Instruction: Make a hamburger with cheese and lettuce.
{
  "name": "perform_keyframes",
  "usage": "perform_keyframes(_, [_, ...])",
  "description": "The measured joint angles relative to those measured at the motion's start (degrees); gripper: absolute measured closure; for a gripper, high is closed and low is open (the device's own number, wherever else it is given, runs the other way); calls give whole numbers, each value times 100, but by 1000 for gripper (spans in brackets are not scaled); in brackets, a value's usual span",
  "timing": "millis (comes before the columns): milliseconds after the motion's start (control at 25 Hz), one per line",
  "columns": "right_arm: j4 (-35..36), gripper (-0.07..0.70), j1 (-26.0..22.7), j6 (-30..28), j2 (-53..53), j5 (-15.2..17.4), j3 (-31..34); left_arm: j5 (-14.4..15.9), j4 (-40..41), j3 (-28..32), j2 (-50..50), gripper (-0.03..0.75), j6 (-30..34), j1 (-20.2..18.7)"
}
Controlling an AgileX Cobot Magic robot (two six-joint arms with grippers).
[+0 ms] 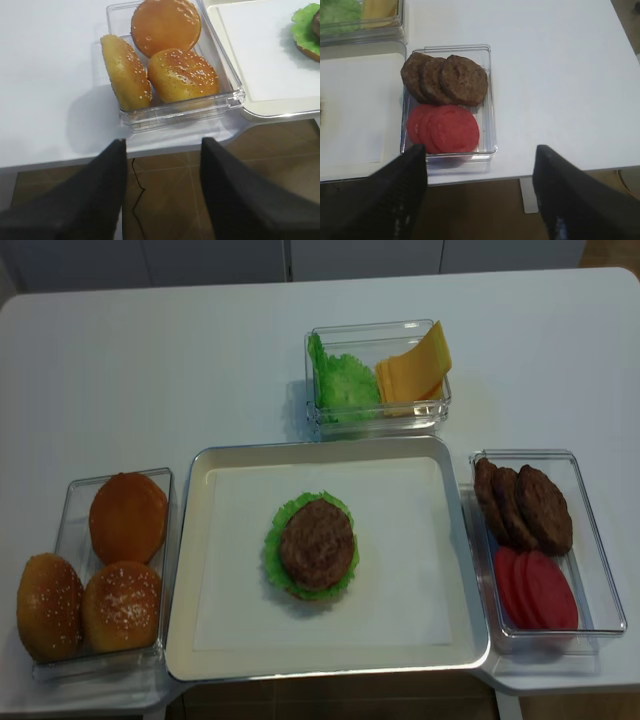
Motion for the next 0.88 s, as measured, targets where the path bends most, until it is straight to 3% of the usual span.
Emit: perform_keyframes(880, [270,112,0,-266,-3080,53,1804,0,0,0,0,356,0,0])
